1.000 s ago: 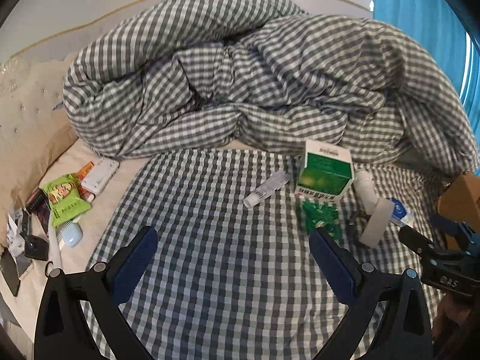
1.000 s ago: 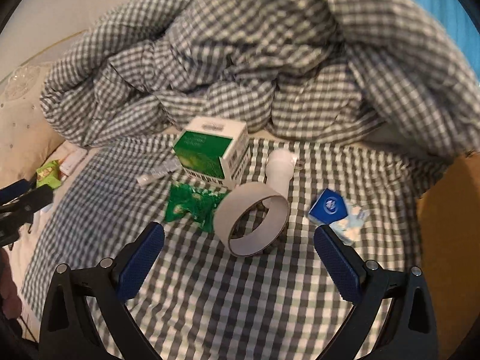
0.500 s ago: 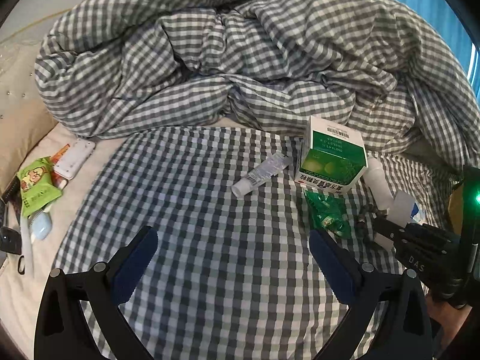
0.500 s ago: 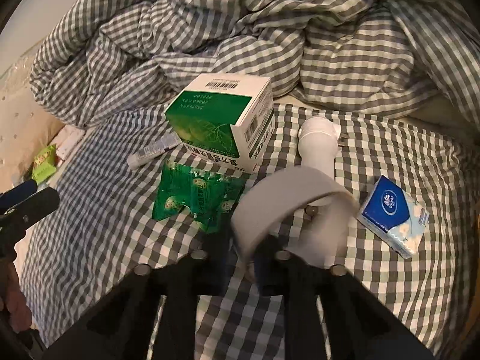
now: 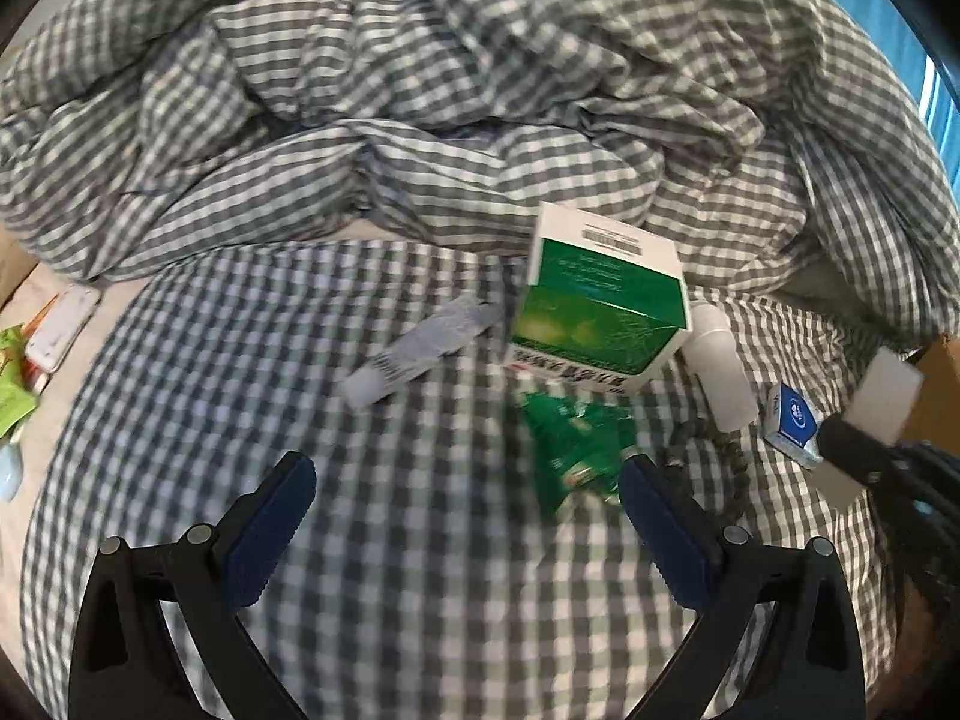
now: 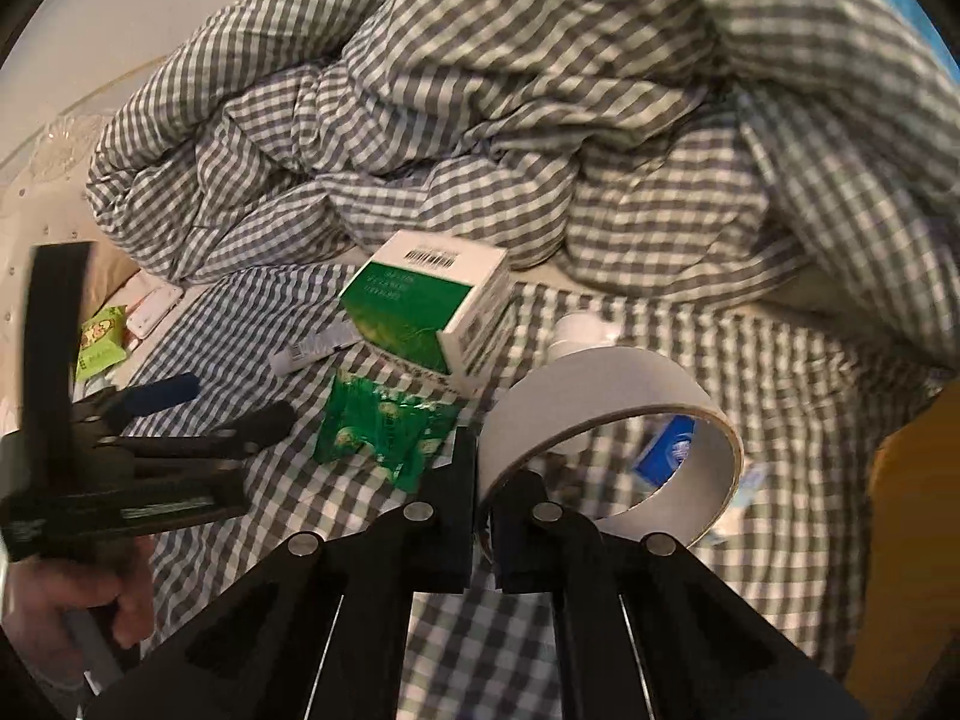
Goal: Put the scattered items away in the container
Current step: 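Hold the tape roll in the right tool while the left tool grasps the green blister pack, then carry tape roll and blister pack over the box and open both tools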
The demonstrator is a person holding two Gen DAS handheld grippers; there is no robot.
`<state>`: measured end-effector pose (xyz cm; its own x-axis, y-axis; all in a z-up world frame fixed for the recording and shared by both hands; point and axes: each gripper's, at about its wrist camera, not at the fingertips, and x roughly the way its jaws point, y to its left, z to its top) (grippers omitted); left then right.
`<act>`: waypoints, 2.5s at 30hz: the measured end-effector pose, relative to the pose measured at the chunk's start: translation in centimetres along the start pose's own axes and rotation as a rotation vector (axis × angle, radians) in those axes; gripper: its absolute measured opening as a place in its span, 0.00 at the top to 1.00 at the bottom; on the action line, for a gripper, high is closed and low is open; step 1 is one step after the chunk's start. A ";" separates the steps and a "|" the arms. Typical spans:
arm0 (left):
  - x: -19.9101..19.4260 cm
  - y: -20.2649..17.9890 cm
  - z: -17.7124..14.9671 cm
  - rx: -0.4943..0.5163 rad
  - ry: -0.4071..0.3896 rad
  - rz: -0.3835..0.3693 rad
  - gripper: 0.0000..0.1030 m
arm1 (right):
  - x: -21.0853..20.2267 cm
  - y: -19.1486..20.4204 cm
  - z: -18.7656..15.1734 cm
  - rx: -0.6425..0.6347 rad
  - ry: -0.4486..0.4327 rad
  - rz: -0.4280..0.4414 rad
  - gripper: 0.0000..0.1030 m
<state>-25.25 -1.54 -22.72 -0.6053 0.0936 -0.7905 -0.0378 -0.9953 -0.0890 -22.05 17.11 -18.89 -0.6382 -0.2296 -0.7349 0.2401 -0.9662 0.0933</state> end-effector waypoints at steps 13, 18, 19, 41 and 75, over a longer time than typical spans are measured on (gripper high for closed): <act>5.4 -4.1 0.4 0.003 0.091 -0.056 0.10 | -2.2 -2.7 -0.4 0.017 -0.024 -0.045 0.97; 7.2 -5.0 -0.2 0.019 0.140 -0.043 0.52 | -2.5 -3.3 -0.4 0.023 -0.031 -0.050 0.97; 7.2 -5.1 -0.2 0.020 0.138 -0.046 0.55 | -2.6 -3.4 -0.4 0.024 -0.032 -0.052 0.97; -2.2 -5.5 1.2 0.034 -0.005 -0.052 0.70 | -9.3 -3.5 -0.4 0.051 -0.122 -0.060 0.97; -23.0 -23.2 -0.3 0.196 -0.284 -0.158 0.70 | -29.0 -17.2 -6.4 0.227 -0.250 -0.371 0.94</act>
<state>-10.21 19.44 -2.59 -0.7751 0.2630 -0.5745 -0.2828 -0.9575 -0.0568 -2.96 41.18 -3.47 -0.8130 0.1398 -0.5653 -0.1831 -0.9829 0.0203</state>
